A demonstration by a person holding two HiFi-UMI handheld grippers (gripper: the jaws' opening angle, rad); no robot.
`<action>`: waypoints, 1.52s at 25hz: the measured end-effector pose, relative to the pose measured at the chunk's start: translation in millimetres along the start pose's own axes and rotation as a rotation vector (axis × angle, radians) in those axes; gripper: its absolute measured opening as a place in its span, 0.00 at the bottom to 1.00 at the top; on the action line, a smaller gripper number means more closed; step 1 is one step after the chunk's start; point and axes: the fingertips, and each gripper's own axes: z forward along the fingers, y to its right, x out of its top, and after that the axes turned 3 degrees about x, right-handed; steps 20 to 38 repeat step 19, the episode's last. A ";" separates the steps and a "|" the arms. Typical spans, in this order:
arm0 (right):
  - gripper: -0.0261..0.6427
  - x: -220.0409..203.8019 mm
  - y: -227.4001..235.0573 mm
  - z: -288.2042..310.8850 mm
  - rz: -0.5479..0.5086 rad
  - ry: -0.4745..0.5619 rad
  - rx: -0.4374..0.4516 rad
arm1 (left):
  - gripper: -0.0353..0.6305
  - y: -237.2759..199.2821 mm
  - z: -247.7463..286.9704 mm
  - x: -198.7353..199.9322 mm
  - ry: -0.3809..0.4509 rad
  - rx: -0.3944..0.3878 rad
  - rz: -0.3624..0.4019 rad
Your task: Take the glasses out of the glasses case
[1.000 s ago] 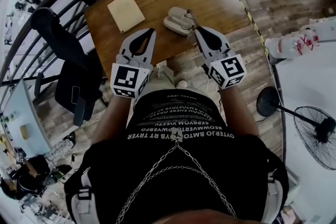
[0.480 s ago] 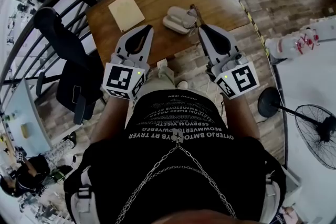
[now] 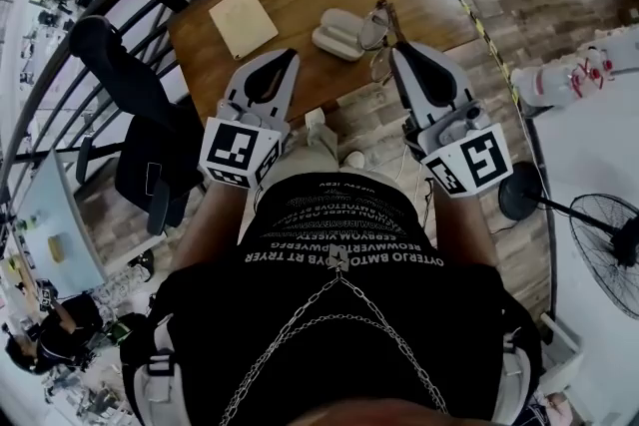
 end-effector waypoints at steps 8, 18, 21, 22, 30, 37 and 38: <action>0.08 0.2 -1.1 -1.7 0.021 0.026 0.034 | 0.10 3.2 -2.9 14.9 0.012 -0.010 -0.007; 0.08 -5.2 9.4 11.2 0.031 0.032 0.045 | 0.10 6.9 0.4 7.0 -0.021 -0.022 -0.003; 0.08 -6.1 10.1 12.4 0.030 0.030 0.046 | 0.10 7.3 1.9 6.1 -0.024 -0.025 -0.005; 0.08 -6.1 10.1 12.4 0.030 0.030 0.046 | 0.10 7.3 1.9 6.1 -0.024 -0.025 -0.005; 0.08 -6.1 10.1 12.4 0.030 0.030 0.046 | 0.10 7.3 1.9 6.1 -0.024 -0.025 -0.005; 0.08 -6.1 10.1 12.4 0.030 0.030 0.046 | 0.10 7.3 1.9 6.1 -0.024 -0.025 -0.005; 0.08 -6.1 10.1 12.4 0.030 0.030 0.046 | 0.10 7.3 1.9 6.1 -0.024 -0.025 -0.005</action>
